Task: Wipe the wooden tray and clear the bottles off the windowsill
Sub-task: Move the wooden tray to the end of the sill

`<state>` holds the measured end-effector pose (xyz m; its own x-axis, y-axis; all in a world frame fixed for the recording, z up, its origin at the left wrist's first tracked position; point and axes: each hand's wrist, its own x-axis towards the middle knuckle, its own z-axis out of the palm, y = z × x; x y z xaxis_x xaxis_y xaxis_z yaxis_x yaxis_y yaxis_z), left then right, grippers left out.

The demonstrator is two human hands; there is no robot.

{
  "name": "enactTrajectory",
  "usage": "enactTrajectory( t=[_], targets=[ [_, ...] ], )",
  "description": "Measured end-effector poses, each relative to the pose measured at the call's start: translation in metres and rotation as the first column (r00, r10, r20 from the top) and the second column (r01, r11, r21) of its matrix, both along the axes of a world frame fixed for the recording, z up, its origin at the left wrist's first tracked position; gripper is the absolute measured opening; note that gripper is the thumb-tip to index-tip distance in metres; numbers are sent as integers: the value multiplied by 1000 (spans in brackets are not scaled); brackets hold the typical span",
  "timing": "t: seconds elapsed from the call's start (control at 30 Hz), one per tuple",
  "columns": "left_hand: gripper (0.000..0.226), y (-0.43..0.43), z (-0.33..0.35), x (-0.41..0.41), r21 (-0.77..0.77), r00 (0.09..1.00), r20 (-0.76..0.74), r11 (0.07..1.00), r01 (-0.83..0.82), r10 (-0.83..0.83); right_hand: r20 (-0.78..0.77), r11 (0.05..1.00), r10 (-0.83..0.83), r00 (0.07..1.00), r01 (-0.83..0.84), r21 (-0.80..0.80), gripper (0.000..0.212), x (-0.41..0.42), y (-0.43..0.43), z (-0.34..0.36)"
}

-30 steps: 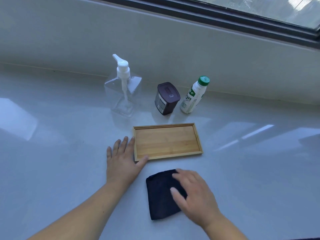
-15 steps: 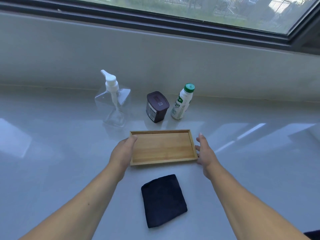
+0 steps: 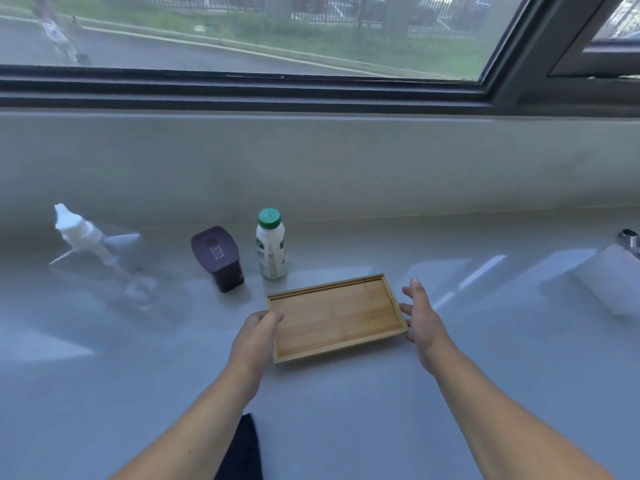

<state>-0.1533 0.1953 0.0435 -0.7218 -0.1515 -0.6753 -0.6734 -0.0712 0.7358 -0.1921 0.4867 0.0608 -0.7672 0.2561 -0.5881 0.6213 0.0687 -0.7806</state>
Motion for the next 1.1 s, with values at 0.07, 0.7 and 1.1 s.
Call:
enactTrajectory(
  t=[0.07, 0.7, 1.1],
  targets=[
    [54, 29, 2, -19, -25, 1000, -3, 1000, 4, -4, 6, 1000, 0, 1000, 0, 2, 73, -19, 28, 0],
    [36, 142, -7, -198, -243, 994, -90, 967, -74, 54, -69, 999, 46, 997, -48, -27, 97, -178, 125, -8],
    [47, 146, -24, -240, -247, 991, -113, 964, -100, 74, -71, 999, 33, 997, -33, -2, 79, -211, 132, -29]
  ],
)
